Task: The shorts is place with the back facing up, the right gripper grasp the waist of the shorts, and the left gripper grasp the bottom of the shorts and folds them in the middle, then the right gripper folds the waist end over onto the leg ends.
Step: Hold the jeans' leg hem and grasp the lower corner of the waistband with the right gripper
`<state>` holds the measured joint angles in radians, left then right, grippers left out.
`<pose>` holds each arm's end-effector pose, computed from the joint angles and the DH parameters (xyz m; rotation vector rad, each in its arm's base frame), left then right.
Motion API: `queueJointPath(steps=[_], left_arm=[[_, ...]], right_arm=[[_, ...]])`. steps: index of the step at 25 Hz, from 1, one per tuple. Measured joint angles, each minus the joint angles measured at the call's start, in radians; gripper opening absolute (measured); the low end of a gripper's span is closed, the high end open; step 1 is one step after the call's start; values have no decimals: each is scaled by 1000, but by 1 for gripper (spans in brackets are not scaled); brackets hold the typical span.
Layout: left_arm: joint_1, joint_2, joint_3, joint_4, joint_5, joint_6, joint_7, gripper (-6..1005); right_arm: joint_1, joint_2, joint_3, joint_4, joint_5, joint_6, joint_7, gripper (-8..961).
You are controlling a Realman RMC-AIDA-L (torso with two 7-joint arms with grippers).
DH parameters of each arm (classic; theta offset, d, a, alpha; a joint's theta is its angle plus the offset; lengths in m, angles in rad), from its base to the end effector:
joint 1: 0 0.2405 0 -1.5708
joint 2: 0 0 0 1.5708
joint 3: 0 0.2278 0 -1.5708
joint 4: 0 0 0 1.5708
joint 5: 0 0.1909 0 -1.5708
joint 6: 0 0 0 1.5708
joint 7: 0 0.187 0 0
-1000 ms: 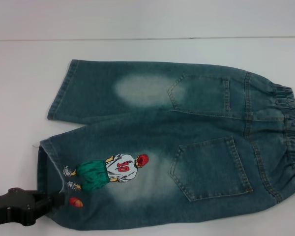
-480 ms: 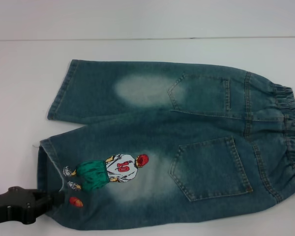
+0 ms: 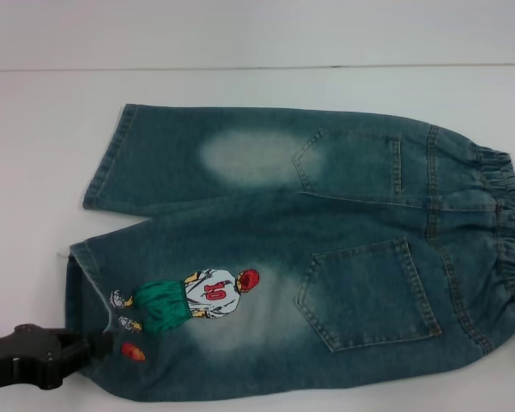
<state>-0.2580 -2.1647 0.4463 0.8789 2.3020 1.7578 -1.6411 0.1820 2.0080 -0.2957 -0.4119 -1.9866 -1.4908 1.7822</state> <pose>-0.2905 0.2230 -0.0132 -2.5495 -1.2950 -0.5756 0.3523 0.2347 0.0180 -1.7818 1.7289 0.9918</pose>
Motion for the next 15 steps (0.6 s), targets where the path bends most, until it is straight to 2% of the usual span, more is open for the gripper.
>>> queueJointPath(steps=[7,15], left_arm=[[-1,0,0,-1,-1,1,0,46],[-4,0,0,-2,0,4,-2,46]], right_arm=[[4,-2,0,-6,-15,-18,10,859],[8,-16,0,-12,-54,15,48,816]])
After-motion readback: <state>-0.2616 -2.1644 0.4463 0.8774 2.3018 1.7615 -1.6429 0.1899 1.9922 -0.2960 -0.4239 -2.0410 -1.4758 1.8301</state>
